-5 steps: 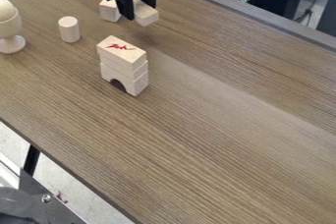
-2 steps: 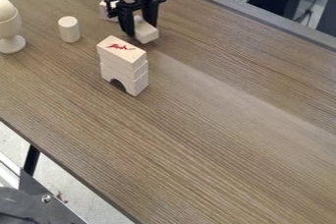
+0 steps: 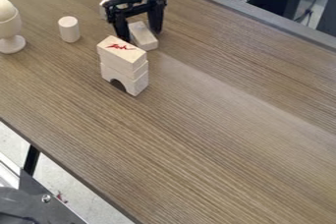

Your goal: Move the rectangular block at the table

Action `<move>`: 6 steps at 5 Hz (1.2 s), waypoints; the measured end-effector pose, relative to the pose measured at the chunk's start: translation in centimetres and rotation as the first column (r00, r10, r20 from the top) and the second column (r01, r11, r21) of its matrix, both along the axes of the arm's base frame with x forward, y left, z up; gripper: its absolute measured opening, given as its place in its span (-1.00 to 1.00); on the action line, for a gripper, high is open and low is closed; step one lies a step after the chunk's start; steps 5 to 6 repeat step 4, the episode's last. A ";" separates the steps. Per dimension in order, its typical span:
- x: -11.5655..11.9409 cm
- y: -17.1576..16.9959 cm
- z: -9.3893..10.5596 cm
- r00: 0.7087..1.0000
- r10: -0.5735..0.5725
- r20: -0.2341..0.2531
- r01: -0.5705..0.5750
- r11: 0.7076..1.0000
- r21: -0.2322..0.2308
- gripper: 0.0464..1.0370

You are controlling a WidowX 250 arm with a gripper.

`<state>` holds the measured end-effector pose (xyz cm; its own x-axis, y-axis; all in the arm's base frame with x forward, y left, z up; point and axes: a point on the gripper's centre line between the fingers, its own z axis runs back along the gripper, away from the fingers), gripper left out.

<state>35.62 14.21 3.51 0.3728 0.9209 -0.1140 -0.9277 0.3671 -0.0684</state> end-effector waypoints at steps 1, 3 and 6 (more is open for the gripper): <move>0.1 0.2 2.2 0.995 -0.090 0.034 0.089 0.996 0.021 0.92; 0.4 -1.4 7.9 0.840 -0.542 0.002 0.533 0.827 0.179 0.92; -2.0 -4.4 8.4 0.715 -0.698 -0.043 0.695 0.703 0.147 0.92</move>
